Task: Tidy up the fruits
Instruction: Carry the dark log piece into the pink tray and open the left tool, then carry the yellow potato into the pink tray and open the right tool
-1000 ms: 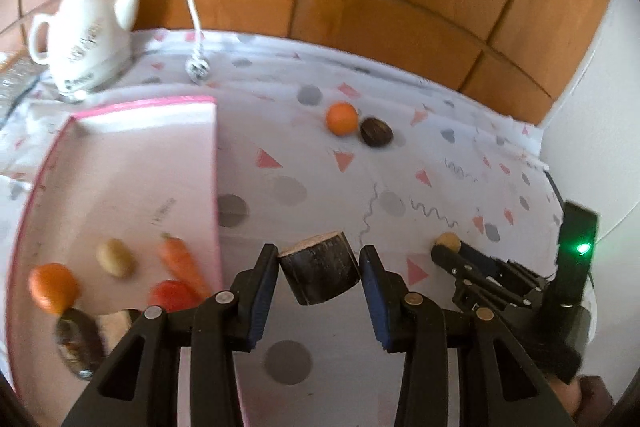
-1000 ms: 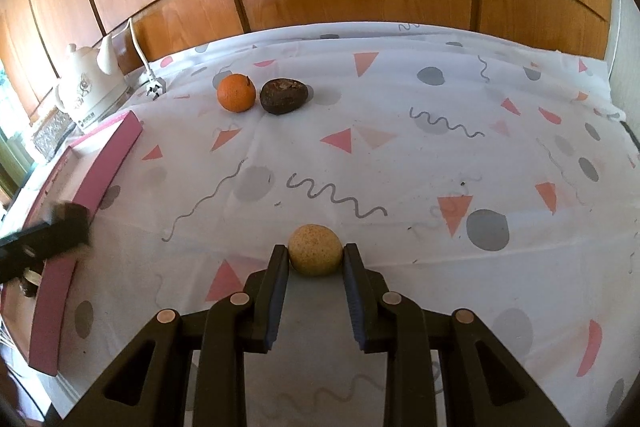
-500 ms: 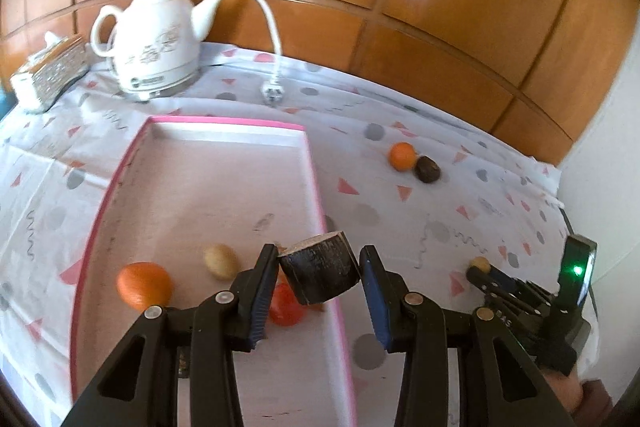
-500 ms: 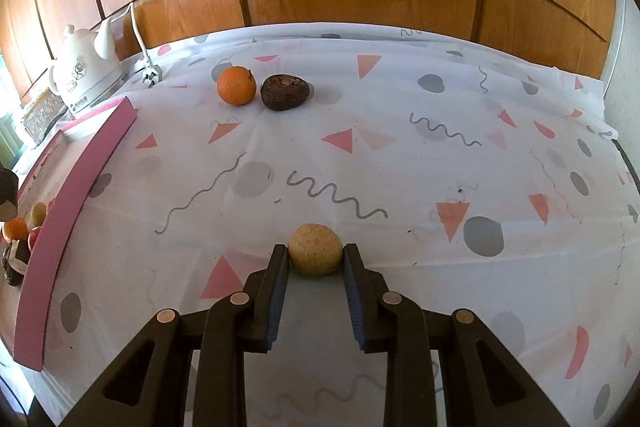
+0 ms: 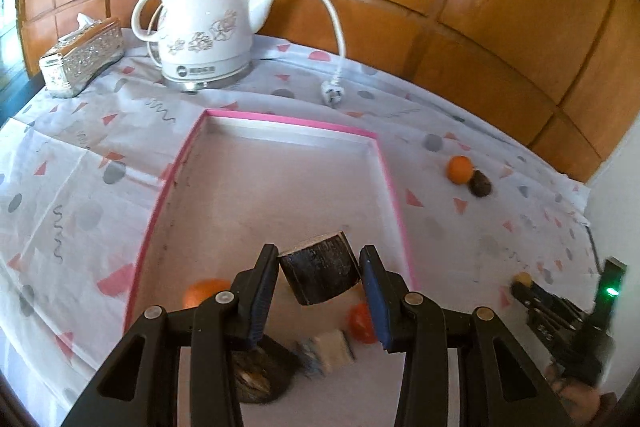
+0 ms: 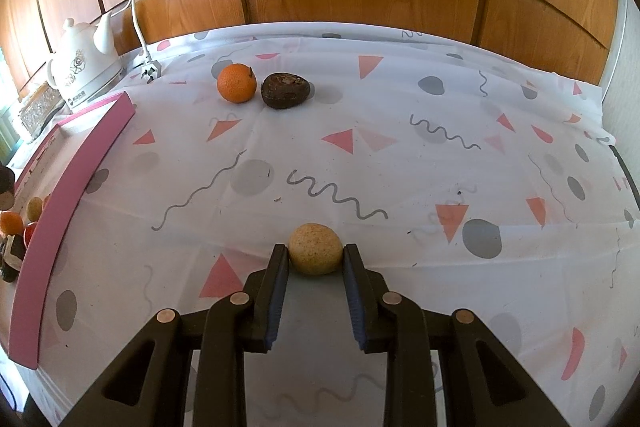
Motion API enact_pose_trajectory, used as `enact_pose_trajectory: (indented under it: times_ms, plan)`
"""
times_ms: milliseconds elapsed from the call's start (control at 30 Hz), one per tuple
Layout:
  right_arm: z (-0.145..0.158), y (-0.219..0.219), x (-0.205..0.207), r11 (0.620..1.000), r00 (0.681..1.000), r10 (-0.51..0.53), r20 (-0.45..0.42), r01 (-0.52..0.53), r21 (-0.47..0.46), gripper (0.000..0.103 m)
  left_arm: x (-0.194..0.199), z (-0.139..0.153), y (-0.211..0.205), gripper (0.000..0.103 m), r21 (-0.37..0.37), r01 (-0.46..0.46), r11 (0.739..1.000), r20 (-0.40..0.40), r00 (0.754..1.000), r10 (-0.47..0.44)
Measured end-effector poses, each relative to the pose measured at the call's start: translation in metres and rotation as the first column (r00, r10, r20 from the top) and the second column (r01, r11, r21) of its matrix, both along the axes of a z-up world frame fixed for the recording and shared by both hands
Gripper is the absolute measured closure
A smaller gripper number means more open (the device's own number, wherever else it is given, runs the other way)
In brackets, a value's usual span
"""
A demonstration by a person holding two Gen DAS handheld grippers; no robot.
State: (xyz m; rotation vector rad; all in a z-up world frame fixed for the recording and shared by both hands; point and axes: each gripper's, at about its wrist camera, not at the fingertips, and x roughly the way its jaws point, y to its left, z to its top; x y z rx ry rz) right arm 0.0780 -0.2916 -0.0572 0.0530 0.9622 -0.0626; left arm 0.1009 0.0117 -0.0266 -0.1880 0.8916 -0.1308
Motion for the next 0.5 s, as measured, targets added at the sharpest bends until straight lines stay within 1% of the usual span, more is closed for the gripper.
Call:
enact_pose_trajectory:
  times_ms: [133, 300, 333, 367, 500]
  plan:
    - [0.000, 0.000, 0.000, 1.000, 1.000, 0.000, 0.000, 0.000, -0.002, 0.075, 0.018, -0.006, 0.011, 0.061, 0.032, -0.038, 0.999, -0.016, 0.999, 0.039]
    - [0.000, 0.000, 0.000, 1.000, 1.000, 0.000, 0.000, 0.000, -0.001, 0.075, 0.033, -0.015, 0.023, 0.060, 0.037, -0.079, 0.996, -0.044, 0.996, 0.081]
    - [0.000, 0.000, 0.000, 1.000, 1.000, 0.000, 0.000, 0.000, -0.002, 0.075, 0.033, -0.015, 0.024, 0.059, 0.036, -0.082, 0.996, -0.044, 0.996, 0.084]
    - [0.000, 0.000, 0.000, 1.000, 1.000, 0.000, 0.001, 0.000, -0.001, 0.075, 0.033, -0.016, 0.025, 0.056, 0.037, -0.088, 0.995, -0.042, 0.995, 0.090]
    - [0.000, 0.000, 0.000, 1.000, 1.000, 0.000, 0.001, 0.000, 0.000, 0.075, 0.027, -0.014, 0.025, 0.054, 0.040, -0.095, 0.995, -0.032, 0.995, 0.097]
